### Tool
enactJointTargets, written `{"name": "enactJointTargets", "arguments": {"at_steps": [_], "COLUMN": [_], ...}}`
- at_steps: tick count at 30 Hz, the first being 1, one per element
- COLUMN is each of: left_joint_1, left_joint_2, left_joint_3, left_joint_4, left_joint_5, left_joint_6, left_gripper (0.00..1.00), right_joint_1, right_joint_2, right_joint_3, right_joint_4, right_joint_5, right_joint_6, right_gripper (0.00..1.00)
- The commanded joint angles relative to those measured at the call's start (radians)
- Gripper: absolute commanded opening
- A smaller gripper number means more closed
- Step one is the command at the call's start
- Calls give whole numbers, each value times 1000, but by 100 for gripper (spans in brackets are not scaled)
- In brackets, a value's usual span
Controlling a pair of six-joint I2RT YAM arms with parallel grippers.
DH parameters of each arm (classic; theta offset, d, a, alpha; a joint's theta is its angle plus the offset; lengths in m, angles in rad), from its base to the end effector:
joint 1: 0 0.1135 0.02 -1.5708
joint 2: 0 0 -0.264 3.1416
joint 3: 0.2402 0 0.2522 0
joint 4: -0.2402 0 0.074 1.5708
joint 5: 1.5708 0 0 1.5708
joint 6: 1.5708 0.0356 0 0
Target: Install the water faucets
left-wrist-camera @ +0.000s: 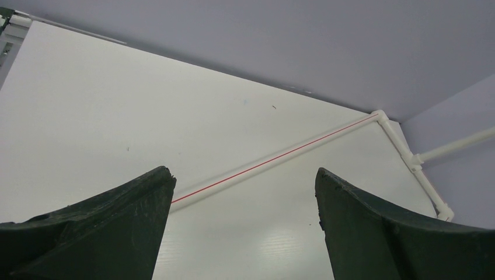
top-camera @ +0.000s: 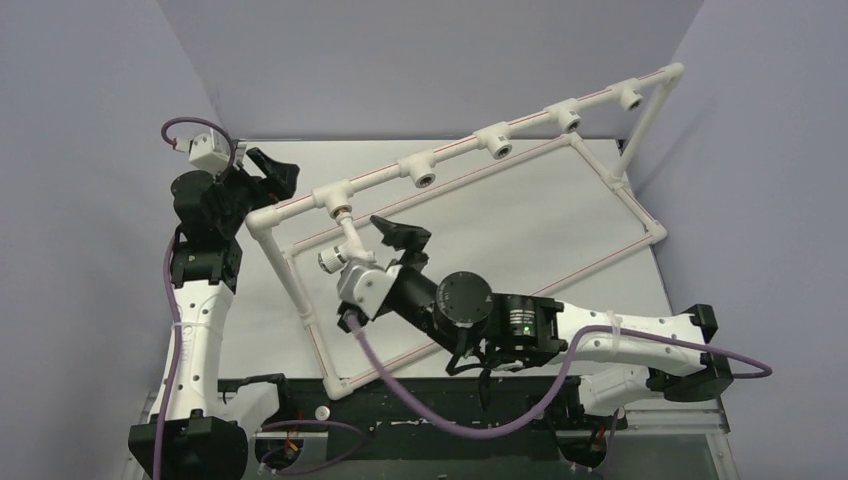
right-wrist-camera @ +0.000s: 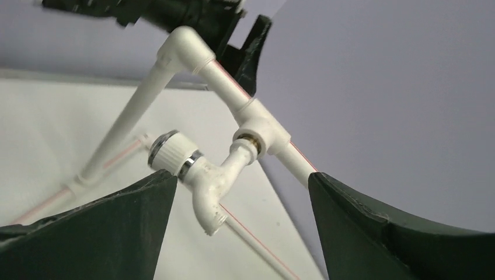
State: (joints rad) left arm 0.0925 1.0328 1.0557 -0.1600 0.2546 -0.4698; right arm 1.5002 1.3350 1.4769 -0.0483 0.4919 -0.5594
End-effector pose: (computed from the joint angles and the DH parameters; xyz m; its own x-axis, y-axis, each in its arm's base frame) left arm 0.2355 0.0128 0.3910 -0.1933 -0.4579 -0.8677 0.0802 0.8741 -0.4791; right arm 0.0377 0.2953 0.4741 0.4546 -0.2029 -0.8673 -0.7136 0.4997 -0.4909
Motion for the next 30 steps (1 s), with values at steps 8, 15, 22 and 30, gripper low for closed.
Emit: {"name": "enactJointTargets", "arguments": {"at_steps": [8, 15, 22, 30], "left_joint_1": [-7, -9, -11, -11], "left_joint_2": [9, 9, 7, 7], "left_joint_3": [30, 30, 28, 29], "left_joint_4": [62, 60, 63, 60], "left_joint_5": [43, 41, 37, 34], "left_joint_6": [-10, -8, -6, -2], "left_gripper": [87, 87, 87, 87], "right_joint_1": [77, 76, 37, -10], "right_joint_2": [102, 127, 147, 175], "right_joint_3": [-28, -108, -111, -118], "right_joint_4": [-85, 67, 117, 144], "right_joint_5": [124, 197, 180, 135], "right_joint_6": [-750, -986, -1057, -1068], "right_gripper": [87, 84, 81, 71]}}
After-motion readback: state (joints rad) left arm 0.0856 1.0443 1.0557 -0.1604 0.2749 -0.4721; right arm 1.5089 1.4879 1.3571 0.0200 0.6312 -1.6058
